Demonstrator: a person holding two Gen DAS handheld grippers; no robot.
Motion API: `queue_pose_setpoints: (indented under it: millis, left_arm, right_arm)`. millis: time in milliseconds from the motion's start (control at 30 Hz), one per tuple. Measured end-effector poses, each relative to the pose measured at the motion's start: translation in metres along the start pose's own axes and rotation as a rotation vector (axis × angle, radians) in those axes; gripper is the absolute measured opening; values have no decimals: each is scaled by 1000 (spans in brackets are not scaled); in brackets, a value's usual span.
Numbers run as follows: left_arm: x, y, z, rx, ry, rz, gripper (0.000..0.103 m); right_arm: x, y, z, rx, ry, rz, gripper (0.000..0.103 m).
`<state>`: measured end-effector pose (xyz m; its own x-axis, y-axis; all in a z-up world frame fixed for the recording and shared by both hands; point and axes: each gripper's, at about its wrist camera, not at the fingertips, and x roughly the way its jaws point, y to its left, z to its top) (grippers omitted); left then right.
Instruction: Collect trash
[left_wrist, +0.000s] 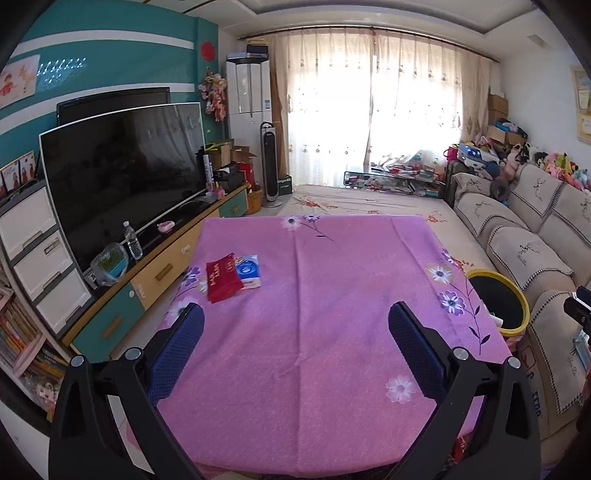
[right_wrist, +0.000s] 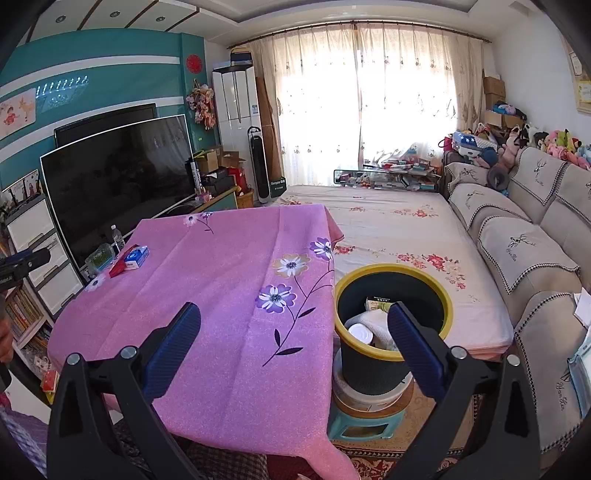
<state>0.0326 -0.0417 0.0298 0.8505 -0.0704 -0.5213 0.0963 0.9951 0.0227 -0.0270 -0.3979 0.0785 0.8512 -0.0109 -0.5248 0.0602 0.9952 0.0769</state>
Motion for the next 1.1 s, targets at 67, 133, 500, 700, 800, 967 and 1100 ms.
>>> queue_pose_setpoints:
  millis: [67, 133, 500, 700, 800, 967, 1100]
  left_arm:
    - [-7, 15, -10, -14, -3, 19, 98]
    - [-10, 20, -16, -25, -2, 30, 98]
    - [-6, 9, -19, -30, 19, 30, 98]
    - [-3, 7, -16, -28, 25, 31, 98]
    - [0, 6, -14, -27, 27, 28, 98]
    - [4, 5, -13, -24, 32, 30, 98]
    - [6, 5, -11, -18, 32, 30, 98]
  right_arm:
    - [-2, 6, 1, -13, -6, -27, 96]
    - [-3, 10, 0, -27, -7, -51, 96]
    - [-4, 9, -2, -28, -10, -71, 96]
    - [-2, 8, -3, -27, -8, -73, 96]
    - [0, 9, -4, -27, -3, -76, 96]
    - [2, 8, -3, -24, -2, -75, 96]
    - [3, 8, -2, -27, -1, -74, 96]
